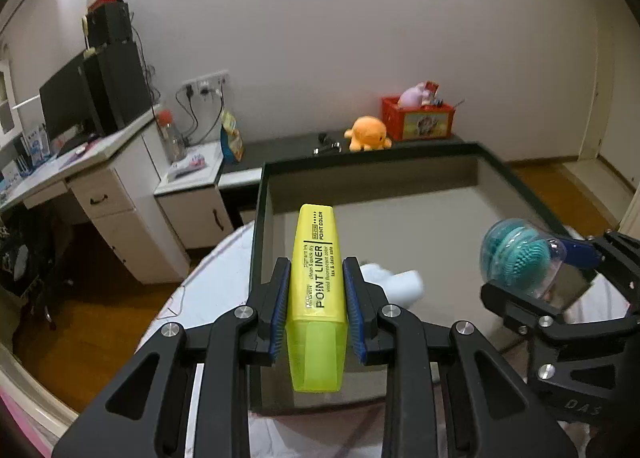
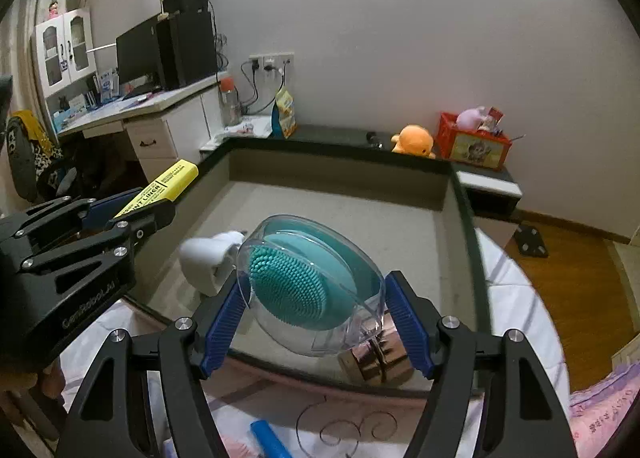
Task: Organize rigid objects
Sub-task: 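Carry both items over the pink box and release them inside, then withdraw both tools from the box, then grasp the black comb with the left tool while the right tool grasps the glass jar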
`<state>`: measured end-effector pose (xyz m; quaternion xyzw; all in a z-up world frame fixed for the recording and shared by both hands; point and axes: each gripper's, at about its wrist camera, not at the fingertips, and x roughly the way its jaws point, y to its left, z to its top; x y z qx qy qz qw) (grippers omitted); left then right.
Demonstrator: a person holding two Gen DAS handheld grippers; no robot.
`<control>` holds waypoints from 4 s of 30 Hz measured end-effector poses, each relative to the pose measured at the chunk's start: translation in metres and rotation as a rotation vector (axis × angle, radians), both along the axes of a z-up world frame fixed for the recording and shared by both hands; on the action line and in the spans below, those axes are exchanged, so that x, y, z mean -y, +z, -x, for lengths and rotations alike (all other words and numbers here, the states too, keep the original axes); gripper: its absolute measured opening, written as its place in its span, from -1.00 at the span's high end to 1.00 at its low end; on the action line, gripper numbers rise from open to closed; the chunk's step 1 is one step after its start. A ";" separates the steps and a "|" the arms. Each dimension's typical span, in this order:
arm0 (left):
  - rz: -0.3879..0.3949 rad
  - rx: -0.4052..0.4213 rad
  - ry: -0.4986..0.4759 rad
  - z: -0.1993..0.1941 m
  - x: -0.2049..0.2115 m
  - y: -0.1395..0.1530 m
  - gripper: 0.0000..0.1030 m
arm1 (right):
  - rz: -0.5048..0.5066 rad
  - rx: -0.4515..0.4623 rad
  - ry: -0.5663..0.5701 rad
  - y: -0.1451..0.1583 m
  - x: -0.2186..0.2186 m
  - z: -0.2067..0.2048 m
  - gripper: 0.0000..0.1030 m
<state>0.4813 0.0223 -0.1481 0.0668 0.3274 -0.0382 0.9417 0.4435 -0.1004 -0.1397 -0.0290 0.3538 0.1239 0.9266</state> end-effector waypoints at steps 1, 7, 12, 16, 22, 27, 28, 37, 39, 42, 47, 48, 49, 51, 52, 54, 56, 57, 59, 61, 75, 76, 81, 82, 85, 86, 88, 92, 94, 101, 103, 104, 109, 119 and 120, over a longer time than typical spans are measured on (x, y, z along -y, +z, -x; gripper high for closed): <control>-0.015 -0.004 0.012 -0.003 0.000 -0.006 0.49 | 0.002 -0.009 -0.002 -0.003 0.000 -0.003 -0.39; -0.023 -0.019 0.027 -0.011 -0.003 -0.016 0.24 | 0.011 -0.039 0.008 -0.014 0.001 -0.012 -0.40; -0.019 0.049 0.027 0.010 -0.005 0.005 -0.56 | -0.007 -0.012 -0.010 -0.002 0.005 -0.004 -0.55; 0.013 0.104 0.036 0.040 -0.012 0.028 -0.79 | -0.026 0.033 -0.015 0.019 0.008 0.015 -0.56; 0.014 0.233 0.044 0.114 -0.014 0.066 -0.99 | -0.079 0.175 -0.015 0.061 0.011 0.083 -0.61; -0.007 0.342 0.061 0.187 -0.013 0.093 -0.99 | -0.081 0.327 -0.025 0.088 0.013 0.158 -0.62; -0.011 0.359 0.063 0.200 -0.012 0.096 -0.99 | -0.082 0.346 -0.029 0.092 0.014 0.171 -0.62; -0.018 0.481 0.086 0.302 -0.004 0.119 -1.00 | -0.119 0.455 -0.062 0.115 0.022 0.263 -0.63; -0.019 0.505 0.091 0.320 -0.003 0.123 -1.00 | -0.123 0.478 -0.067 0.120 0.022 0.279 -0.63; -0.027 0.528 0.101 0.338 0.001 0.127 -1.00 | -0.126 0.486 -0.063 0.125 0.022 0.296 -0.63; -0.007 0.548 0.098 0.355 0.002 0.132 -1.00 | -0.140 0.505 -0.073 0.129 0.027 0.315 -0.63; 0.000 0.549 0.097 0.357 0.002 0.131 -1.00 | -0.142 0.508 -0.077 0.129 0.029 0.319 -0.63; 0.008 0.547 0.094 0.358 0.002 0.131 -1.00 | -0.141 0.508 -0.078 0.129 0.029 0.322 -0.63; 0.012 0.541 0.092 0.358 0.002 0.130 -1.00 | -0.134 0.514 -0.082 0.130 0.029 0.325 -0.63; 0.009 0.542 0.091 0.359 0.003 0.129 -1.00 | -0.127 0.518 -0.085 0.130 0.029 0.327 -0.63; 0.005 0.542 0.091 0.361 0.003 0.129 -1.00 | -0.118 0.518 -0.088 0.129 0.026 0.326 -0.63; -0.001 0.545 0.094 0.362 0.005 0.129 -1.00 | -0.119 0.519 -0.091 0.129 0.026 0.328 -0.63; -0.003 0.546 0.094 0.362 0.005 0.129 -1.00 | -0.122 0.514 -0.091 0.128 0.026 0.326 -0.63; -0.009 0.546 0.094 0.363 0.006 0.128 -1.00 | -0.125 0.514 -0.092 0.127 0.027 0.328 -0.63; -0.013 0.545 0.098 0.363 0.006 0.128 -1.00 | -0.124 0.512 -0.092 0.127 0.027 0.329 -0.63; 0.052 0.392 0.010 0.334 -0.003 0.078 -1.00 | -0.098 0.426 -0.100 0.094 0.028 0.309 -0.63; 0.057 0.357 -0.009 0.329 -0.007 0.067 -1.00 | -0.085 0.400 -0.100 0.087 0.028 0.304 -0.63; 0.087 0.195 0.029 0.302 -0.030 0.017 -1.00 | -0.052 0.267 -0.124 0.043 0.031 0.275 -0.62; 0.090 0.171 0.032 0.295 -0.035 0.008 -1.00 | -0.055 0.249 -0.126 0.036 0.032 0.270 -0.62; 0.079 0.108 0.052 0.278 -0.045 -0.013 -1.00 | -0.030 0.188 -0.134 0.016 0.033 0.255 -0.62; 0.074 0.078 0.068 0.269 -0.050 -0.023 -1.00 | -0.016 0.169 -0.138 0.008 0.034 0.249 -0.62; 0.068 0.033 0.092 0.256 -0.058 -0.038 -1.00 | -0.009 0.144 -0.140 0.000 0.035 0.242 -0.62; 0.086 -0.049 0.131 0.226 -0.074 -0.062 -1.00 | -0.003 0.091 -0.148 -0.017 0.041 0.224 -0.62; 0.101 -0.076 0.145 0.213 -0.080 -0.069 -1.00 | 0.004 0.069 -0.160 -0.024 0.045 0.215 -0.62; 0.060 -0.147 0.125 0.175 -0.080 -0.078 -0.94 | 0.023 0.012 -0.210 -0.040 0.061 0.191 -0.62; 0.032 -0.169 0.088 0.169 -0.073 -0.078 -0.93 | 0.013 0.004 -0.216 -0.042 0.065 0.188 -0.62; 0.018 -0.180 0.072 0.165 -0.070 -0.078 -0.93 | 0.015 0.001 -0.220 -0.043 0.067 0.186 -0.62; 0.032 -0.168 -0.016 0.158 -0.057 -0.073 -0.10 | 0.038 -0.021 -0.243 -0.048 0.073 0.180 -0.62; 0.035 -0.108 0.029 0.184 -0.048 -0.067 0.58 | 0.060 -0.075 -0.198 -0.055 0.076 0.155 -0.62; 0.042 -0.105 0.033 0.187 -0.049 -0.066 0.58 | 0.069 -0.084 -0.192 -0.055 0.074 0.150 -0.62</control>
